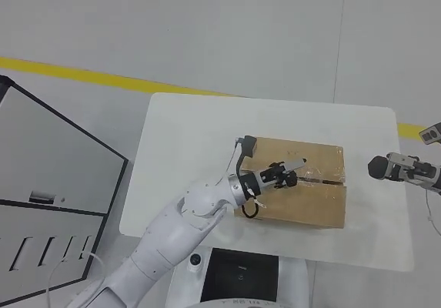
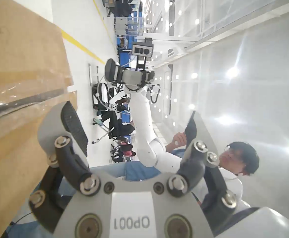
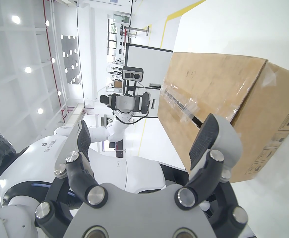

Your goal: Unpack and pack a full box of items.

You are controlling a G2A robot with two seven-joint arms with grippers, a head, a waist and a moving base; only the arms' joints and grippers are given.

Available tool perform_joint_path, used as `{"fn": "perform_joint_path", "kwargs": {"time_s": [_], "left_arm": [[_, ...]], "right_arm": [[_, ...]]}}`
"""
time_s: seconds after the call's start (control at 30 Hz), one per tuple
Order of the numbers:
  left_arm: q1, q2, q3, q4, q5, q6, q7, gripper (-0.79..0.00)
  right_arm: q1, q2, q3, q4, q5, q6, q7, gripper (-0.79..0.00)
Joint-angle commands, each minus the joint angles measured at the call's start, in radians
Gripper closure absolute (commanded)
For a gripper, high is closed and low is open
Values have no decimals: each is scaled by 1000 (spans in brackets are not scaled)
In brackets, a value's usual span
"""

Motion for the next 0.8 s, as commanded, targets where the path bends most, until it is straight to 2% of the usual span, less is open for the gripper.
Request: {"fn": "perform_joint_path", "kwargs": {"time_s": [0.0, 0.13, 0.27, 0.43, 0.6, 0.77], "left_arm": [[-16, -2, 27, -15, 57, 64, 0, -785], [-75, -25, 116, -21, 129, 178, 60, -785], [-159, -53, 168, 38, 129, 213, 94, -785], [-225, -71, 175, 92, 138, 276, 121, -785], [-240, -81, 186, 110, 160, 361, 153, -785], [-262, -95, 201, 144, 164, 386, 169, -785]], "right_arm": [[-8, -2, -10, -20, -20, 6, -25, -785], [-9, -3, -10, -24, -45, 17, -48, -785], [-8, -2, -3, -17, -61, 22, -54, -785], [-18, -1, 4, -11, -71, 37, -60, -785], [-17, -2, -2, -19, -91, 47, -62, -785], [-13, -3, -4, -28, -99, 54, -68, -785]]}}
